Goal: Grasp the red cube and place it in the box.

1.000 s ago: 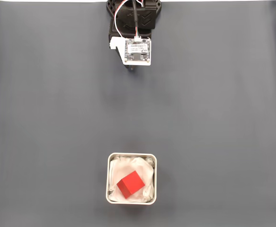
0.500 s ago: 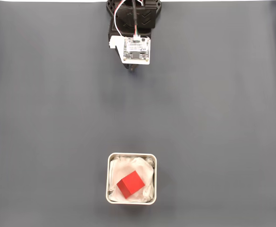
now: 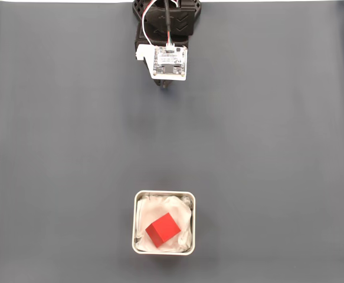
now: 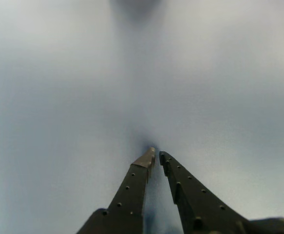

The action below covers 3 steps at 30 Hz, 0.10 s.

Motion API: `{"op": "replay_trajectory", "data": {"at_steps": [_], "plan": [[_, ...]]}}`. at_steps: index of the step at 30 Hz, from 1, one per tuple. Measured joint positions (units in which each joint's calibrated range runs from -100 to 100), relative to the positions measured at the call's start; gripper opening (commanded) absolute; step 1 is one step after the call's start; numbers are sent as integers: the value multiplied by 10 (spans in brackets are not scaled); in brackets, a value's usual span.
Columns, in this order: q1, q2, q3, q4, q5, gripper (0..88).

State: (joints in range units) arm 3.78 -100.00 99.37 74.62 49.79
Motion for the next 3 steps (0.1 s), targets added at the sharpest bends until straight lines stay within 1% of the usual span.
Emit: {"op": "replay_trajectory", "data": {"at_steps": [3], "plan": [[0,0,0,0,0,2]]}}
